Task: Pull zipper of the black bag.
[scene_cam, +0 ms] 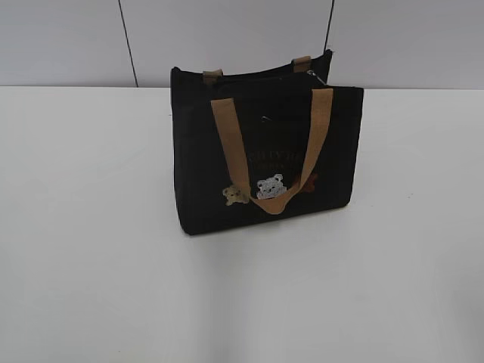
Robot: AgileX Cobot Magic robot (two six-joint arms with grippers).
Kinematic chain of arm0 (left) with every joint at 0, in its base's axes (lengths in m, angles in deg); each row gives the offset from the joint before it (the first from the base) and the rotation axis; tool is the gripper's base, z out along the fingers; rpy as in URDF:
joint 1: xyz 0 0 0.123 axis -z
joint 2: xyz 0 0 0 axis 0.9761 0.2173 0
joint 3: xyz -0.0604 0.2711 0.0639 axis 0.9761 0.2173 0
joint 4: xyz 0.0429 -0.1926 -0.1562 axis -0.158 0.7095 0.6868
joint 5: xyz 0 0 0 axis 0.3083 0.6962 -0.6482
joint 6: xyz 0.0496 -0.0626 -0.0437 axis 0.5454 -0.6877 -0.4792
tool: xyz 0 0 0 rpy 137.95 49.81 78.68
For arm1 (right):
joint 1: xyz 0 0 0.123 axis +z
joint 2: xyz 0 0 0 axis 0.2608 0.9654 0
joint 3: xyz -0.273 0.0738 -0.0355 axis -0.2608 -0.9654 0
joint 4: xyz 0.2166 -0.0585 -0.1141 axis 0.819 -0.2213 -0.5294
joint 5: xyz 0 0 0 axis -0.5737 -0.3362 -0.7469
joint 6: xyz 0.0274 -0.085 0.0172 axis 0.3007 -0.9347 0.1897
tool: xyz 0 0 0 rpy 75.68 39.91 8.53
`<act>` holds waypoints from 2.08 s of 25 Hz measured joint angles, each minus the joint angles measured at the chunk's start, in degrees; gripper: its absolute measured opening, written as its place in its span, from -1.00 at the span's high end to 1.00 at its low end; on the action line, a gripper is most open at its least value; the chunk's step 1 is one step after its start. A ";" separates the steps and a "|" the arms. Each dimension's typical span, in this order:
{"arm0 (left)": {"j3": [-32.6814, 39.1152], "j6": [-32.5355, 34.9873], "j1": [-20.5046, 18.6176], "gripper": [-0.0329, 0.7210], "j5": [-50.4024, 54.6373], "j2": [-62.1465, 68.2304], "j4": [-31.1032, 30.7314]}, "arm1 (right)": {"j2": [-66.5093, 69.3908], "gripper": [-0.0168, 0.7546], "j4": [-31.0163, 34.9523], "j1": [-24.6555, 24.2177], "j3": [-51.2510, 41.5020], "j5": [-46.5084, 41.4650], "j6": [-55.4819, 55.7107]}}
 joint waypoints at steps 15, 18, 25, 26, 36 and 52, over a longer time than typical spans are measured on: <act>0.00 -0.14 0.00 0.09 0.00 0.00 0.00 | 0.00 0.12 0.02 0.00 0.00 0.00 0.00; 0.00 -0.14 0.00 0.09 0.00 0.00 0.00 | 0.00 0.12 0.02 0.00 0.00 0.04 0.00; 0.06 -0.14 0.00 0.09 0.00 0.00 0.00 | 0.00 0.12 0.02 0.00 0.00 0.04 0.00; 0.06 -0.14 0.00 0.09 0.00 0.00 0.00 | 0.00 0.12 0.02 0.00 0.00 0.04 0.00; 0.06 -0.14 -0.05 0.09 0.00 0.00 0.00 | 0.00 0.12 0.02 0.00 0.00 0.04 0.00; 0.07 -0.14 -0.05 0.09 0.00 0.00 0.02 | 0.00 0.12 0.02 0.00 0.00 0.04 0.00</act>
